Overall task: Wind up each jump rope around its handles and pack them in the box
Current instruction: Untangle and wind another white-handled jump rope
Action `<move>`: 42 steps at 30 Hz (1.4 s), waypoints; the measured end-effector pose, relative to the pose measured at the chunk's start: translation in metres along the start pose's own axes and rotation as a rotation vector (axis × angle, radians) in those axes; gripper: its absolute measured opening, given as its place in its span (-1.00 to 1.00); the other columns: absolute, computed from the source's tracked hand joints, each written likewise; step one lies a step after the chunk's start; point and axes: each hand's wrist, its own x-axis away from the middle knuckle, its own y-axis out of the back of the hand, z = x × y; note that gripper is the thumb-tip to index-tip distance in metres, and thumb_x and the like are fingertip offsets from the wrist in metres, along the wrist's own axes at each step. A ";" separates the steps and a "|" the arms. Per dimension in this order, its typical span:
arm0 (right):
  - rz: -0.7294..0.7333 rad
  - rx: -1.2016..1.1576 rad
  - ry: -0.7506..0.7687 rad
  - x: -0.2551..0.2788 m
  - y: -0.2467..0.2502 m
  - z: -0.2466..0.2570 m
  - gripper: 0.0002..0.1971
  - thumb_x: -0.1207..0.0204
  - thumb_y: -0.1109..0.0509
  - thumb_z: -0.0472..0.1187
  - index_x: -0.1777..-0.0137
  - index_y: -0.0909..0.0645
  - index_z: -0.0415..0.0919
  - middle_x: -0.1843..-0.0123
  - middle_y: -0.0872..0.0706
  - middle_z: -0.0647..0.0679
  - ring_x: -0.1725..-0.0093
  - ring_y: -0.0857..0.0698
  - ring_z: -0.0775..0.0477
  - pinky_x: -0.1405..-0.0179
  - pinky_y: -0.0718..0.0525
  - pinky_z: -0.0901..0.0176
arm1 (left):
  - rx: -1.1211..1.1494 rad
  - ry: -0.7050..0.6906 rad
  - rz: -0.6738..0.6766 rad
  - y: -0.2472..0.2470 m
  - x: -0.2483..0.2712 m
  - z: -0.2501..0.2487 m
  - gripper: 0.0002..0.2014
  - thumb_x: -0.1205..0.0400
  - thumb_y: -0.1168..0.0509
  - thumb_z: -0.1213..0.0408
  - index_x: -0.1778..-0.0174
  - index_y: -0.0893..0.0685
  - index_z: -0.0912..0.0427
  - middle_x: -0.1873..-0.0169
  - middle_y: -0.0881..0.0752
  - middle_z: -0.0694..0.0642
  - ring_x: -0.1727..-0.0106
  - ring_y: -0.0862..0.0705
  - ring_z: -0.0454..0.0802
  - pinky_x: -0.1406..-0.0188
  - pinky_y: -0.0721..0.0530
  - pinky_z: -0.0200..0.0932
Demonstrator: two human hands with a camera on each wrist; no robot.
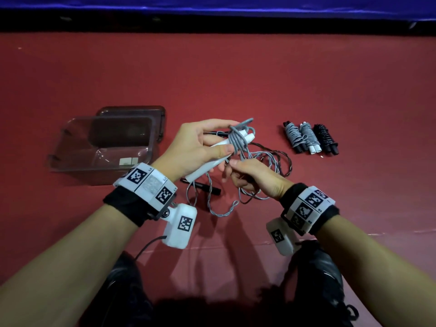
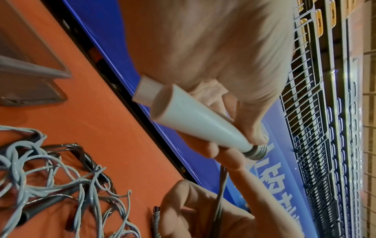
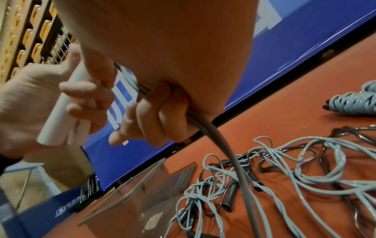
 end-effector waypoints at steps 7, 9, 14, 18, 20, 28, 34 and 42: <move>-0.124 -0.525 0.142 -0.003 0.016 0.016 -0.44 -0.56 -0.16 0.35 -0.14 -0.73 -0.06 0.18 -0.74 -0.11 0.33 -0.38 -0.07 0.45 -0.15 0.08 | -0.094 -0.012 -0.033 0.016 -0.004 0.000 -0.57 -0.57 -0.50 0.53 -0.20 -0.75 -0.08 0.22 -0.88 0.23 0.43 -0.76 0.16 0.25 -0.81 0.12; -0.200 -0.402 0.090 -0.001 0.024 0.029 -0.17 -0.57 0.09 0.52 -0.28 -0.71 -0.13 0.23 -0.67 -0.06 0.41 -0.39 -0.07 0.40 -0.06 0.01 | -0.158 -0.030 -0.004 0.017 -0.005 0.000 -0.52 -0.56 -0.52 0.55 -0.15 -0.79 -0.19 0.14 -0.88 0.26 0.33 -0.80 0.36 0.15 -0.86 0.23; -0.360 -0.089 0.104 0.001 0.021 0.047 -0.54 -0.68 -0.31 0.15 0.23 -0.72 -0.22 0.41 -0.58 -0.15 0.52 -0.33 -0.05 0.46 -0.19 0.11 | -0.263 -0.046 0.093 0.017 -0.007 -0.003 -0.47 -0.55 -0.56 0.47 -0.14 -0.81 -0.38 -0.01 -0.88 0.21 -0.04 -0.80 0.52 -0.03 -0.81 0.38; -0.299 -0.320 0.094 -0.002 0.016 0.042 -0.78 -0.74 -0.26 -0.08 0.07 -0.66 -0.13 0.37 -0.60 -0.06 0.60 -0.33 0.05 0.57 0.00 0.17 | -0.193 -0.060 0.055 0.018 -0.003 0.001 -0.49 -0.57 -0.54 0.49 -0.22 -0.80 -0.27 0.00 -0.88 0.23 0.15 -0.81 0.53 0.07 -0.84 0.33; -0.224 -0.491 0.096 -0.004 0.013 0.039 -0.77 -0.78 -0.16 -0.12 -0.09 -0.66 -0.13 0.27 -0.59 -0.04 0.57 -0.34 0.11 0.55 0.05 0.16 | -0.134 -0.071 -0.001 0.018 -0.001 0.003 -0.52 -0.59 -0.51 0.50 -0.33 -0.76 -0.12 0.05 -0.88 0.27 0.32 -0.80 0.32 0.15 -0.84 0.19; -0.237 -0.449 0.066 -0.005 -0.006 0.035 -0.51 -0.74 -0.03 0.29 -0.05 -0.68 0.00 0.39 -0.37 0.01 0.51 -0.10 0.11 0.49 0.08 0.15 | 0.010 -0.043 -0.086 0.024 -0.002 -0.001 -0.44 -0.60 -0.49 0.40 -0.51 -0.64 -0.08 0.07 -0.84 0.43 0.40 -0.73 0.11 0.31 -0.77 0.04; -0.560 -0.354 0.295 -0.005 0.031 0.027 -0.70 -0.70 -0.38 0.04 0.06 -0.84 -0.13 0.40 -0.45 0.05 0.43 -0.32 0.11 0.40 -0.27 0.30 | -0.217 0.131 -0.010 0.036 -0.004 -0.006 -0.53 -0.57 -0.54 0.42 -0.41 -0.68 0.11 0.22 -0.89 0.09 0.42 -0.78 -0.01 0.40 -0.74 -0.17; -0.315 -0.024 0.165 0.013 0.074 0.030 -0.80 -0.74 -0.23 -0.43 -0.11 -0.69 -0.29 0.25 -0.67 -0.06 0.38 -0.59 -0.02 0.30 -0.58 0.20 | -0.250 0.173 -0.084 0.050 -0.005 -0.005 -0.67 -0.60 -0.52 0.44 -0.23 -0.80 0.04 0.16 -0.90 0.08 0.41 -0.77 0.01 0.28 -0.80 -0.11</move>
